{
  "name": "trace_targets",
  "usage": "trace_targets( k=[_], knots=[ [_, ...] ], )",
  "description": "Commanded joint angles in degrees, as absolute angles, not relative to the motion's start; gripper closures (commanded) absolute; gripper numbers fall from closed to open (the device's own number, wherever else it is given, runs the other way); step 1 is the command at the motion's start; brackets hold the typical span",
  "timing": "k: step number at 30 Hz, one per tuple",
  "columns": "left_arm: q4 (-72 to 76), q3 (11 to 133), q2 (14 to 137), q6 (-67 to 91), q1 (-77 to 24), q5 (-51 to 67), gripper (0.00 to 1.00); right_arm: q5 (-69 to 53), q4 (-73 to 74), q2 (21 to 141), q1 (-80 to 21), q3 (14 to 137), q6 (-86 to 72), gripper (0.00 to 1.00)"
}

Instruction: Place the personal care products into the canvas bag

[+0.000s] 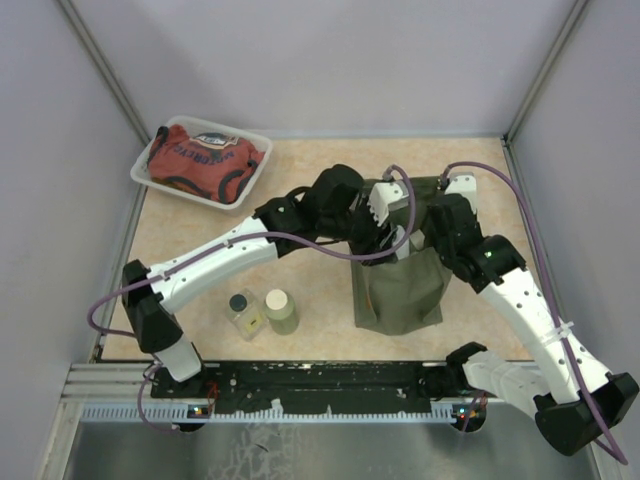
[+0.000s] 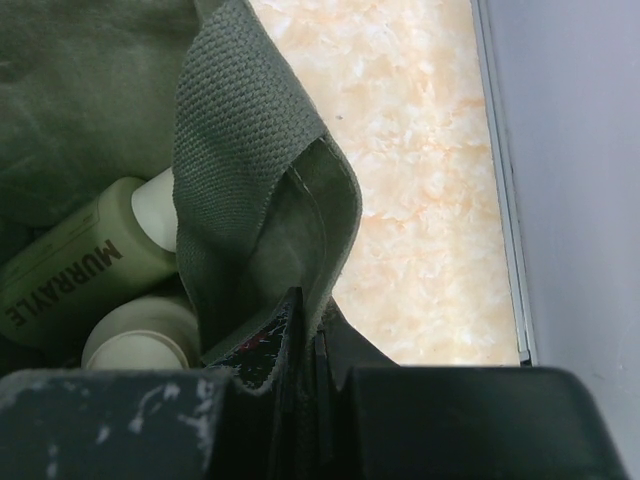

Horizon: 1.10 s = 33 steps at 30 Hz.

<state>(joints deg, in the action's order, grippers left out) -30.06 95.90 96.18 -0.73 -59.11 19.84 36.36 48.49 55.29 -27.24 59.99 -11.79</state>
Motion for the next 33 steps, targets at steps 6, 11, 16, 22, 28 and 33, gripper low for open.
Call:
trace_targets(
  k=[6, 11, 16, 22, 28, 33],
  knots=[
    [-27.69, 101.0, 102.59, -1.89, -59.94, 18.01, 0.63, 36.74, 48.69, 55.79, -27.16, 59.93, -11.62, 1.0],
    [-28.07, 101.08, 102.31, -1.55, -59.94, 17.95, 0.33, 36.96, 48.65, 55.72, -27.16, 59.75, -11.51, 0.97],
    [-28.49, 100.85, 100.84, -1.17, -59.94, 19.42, 0.22, 36.61, 48.52, 55.81, -27.16, 59.7, -11.45, 0.93],
    [-28.79, 101.08, 100.67, -1.06, -59.94, 21.3, 0.51, 36.54, 48.56, 55.81, -27.18, 59.72, -11.52, 0.98],
    [-30.26, 101.2, 101.48, -1.35, -59.94, 20.6, 0.95, 36.65, 48.63, 55.73, -27.16, 59.65, -11.49, 0.98],
    [-34.12, 106.92, 102.43, -2.63, -59.99, 16.79, 1.0, 36.4, 48.47, 55.97, -27.15, 59.44, -11.51, 0.99]
  ],
)
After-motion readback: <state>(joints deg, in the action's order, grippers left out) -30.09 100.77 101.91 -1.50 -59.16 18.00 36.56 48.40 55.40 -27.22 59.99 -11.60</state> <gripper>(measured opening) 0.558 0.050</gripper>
